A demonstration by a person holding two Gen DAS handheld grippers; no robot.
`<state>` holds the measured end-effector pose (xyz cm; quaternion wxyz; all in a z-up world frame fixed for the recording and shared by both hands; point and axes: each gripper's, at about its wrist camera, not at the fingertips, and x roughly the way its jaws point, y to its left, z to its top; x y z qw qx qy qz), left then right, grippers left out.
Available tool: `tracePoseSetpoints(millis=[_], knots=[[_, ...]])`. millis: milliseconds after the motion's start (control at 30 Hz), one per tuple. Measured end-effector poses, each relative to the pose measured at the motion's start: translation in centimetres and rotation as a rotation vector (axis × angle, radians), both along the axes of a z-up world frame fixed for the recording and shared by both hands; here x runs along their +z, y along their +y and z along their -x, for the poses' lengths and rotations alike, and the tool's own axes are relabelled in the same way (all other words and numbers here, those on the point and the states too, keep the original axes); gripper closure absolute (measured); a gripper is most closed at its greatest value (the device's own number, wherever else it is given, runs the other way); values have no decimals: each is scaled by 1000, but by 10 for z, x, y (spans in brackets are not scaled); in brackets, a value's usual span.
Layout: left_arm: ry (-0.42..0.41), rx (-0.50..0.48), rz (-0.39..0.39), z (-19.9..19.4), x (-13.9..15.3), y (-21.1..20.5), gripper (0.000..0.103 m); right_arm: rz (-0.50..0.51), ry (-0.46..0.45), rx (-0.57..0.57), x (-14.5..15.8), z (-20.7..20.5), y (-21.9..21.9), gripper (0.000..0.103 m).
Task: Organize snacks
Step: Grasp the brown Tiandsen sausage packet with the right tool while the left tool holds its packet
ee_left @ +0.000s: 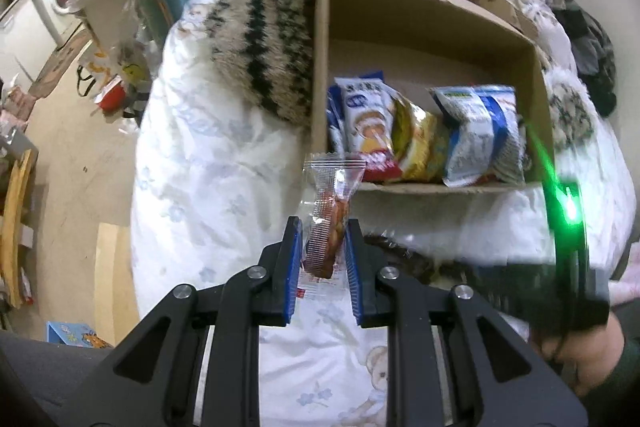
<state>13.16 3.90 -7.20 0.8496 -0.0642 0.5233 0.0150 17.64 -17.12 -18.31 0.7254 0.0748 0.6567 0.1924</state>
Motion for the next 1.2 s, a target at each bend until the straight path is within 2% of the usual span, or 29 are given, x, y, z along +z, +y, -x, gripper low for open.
tracePoseSetpoints(millis=[33, 67, 167, 233, 300, 367, 400, 433, 467, 500, 533, 633, 733, 833, 933, 1000, 1100, 1133, 1200], knots=[[-3, 14, -5, 0, 1, 5, 85, -9, 28, 25, -2, 8, 2, 103], [-3, 25, -6, -1, 1, 8, 85, -17, 45, 38, -3, 13, 3, 103], [7, 70, 16, 0, 1, 22, 85, -21, 74, 98, 0, 39, 10, 103], [17, 95, 49, 2, 0, 29, 85, -34, 59, 112, 11, 54, 14, 103], [13, 108, 58, 4, 1, 31, 85, -13, 2, 103, 22, 60, 9, 102], [2, 105, 59, 5, 4, 30, 85, 28, -56, 105, 33, 59, 10, 93], [-6, 105, 60, 5, 6, 31, 85, 60, -98, 116, 40, 53, 11, 81], [-11, 108, 61, 5, 7, 31, 85, 75, -129, 148, 44, 46, 15, 53], [-15, 112, 63, 5, 8, 32, 85, 91, -144, 184, 45, 41, 19, 35], [-16, 116, 65, 5, 8, 33, 85, 109, -163, 214, 45, 37, 25, 8], [-18, 122, 68, 4, 9, 34, 85, 117, -182, 237, 46, 34, 27, 6], [-23, 139, 71, 4, 11, 40, 85, 192, -229, 385, 39, 23, 49, 6], [-22, 151, 58, 2, 9, 43, 85, 205, -187, 519, 21, 10, 72, 6], [-7, 156, 30, -1, 2, 43, 85, 256, -166, 582, 7, -1, 89, 6], [7, 167, 24, -4, -3, 44, 85, 212, -96, 611, -4, -9, 101, 6], [7, 168, 23, -4, -4, 44, 85, 258, -114, 650, -11, -6, 107, 7], [8, 166, 14, -5, -6, 43, 85, 259, -142, 677, -9, -4, 110, 22], [10, 166, 13, -6, -7, 43, 85, 239, -146, 671, -7, -2, 109, 32], [11, 169, 15, -7, -8, 43, 85, 205, -135, 640, 0, -2, 105, 44]])
